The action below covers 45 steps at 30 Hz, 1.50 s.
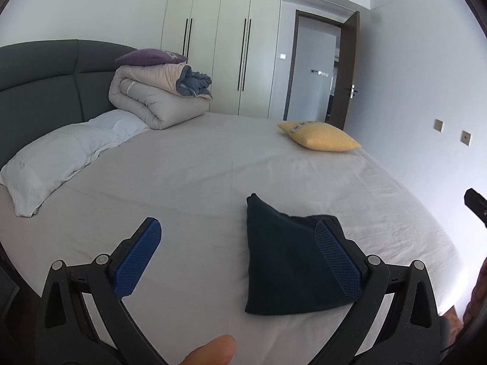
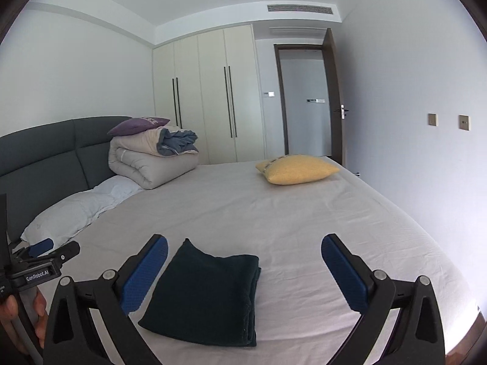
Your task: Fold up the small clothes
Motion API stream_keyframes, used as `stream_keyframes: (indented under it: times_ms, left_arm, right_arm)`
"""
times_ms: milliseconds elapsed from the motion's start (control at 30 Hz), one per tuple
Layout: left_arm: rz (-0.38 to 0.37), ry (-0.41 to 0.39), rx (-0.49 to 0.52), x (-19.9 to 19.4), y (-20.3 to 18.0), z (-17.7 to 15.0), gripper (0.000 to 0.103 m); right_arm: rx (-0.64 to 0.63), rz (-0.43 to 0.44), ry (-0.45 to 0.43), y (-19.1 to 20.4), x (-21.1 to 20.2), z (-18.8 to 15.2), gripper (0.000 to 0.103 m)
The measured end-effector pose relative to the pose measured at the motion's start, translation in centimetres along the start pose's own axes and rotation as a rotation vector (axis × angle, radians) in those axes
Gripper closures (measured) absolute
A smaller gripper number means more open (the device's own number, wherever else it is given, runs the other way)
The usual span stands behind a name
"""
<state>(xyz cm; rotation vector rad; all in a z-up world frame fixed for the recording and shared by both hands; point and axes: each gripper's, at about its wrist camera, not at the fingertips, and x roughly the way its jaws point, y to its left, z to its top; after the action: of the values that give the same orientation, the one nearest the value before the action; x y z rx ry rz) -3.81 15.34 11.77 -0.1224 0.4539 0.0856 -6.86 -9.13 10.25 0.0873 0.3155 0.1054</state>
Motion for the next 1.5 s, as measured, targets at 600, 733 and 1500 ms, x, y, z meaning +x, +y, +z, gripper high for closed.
stream_keyframes:
  times_ms: [600,733,1500]
  left_arm:
    - [-0.006,0.168,0.163,5.4,-3.4,-6.4,0.000]
    - [-0.006,0.217,0.118,6.7,-2.6,-6.9,0.000]
    - [0.012,0.261,0.102,8.1,-2.5,-8.0,0.000]
  right_arm:
    - [-0.007,-0.047,0.317,1.7,3.7,-6.3,0.000]
    - [0.020,-0.076,0.349,1.1,4.1,-7.1,0.000]
    - [-0.022,-0.089,0.358,1.4,3.7,-7.9,0.000]
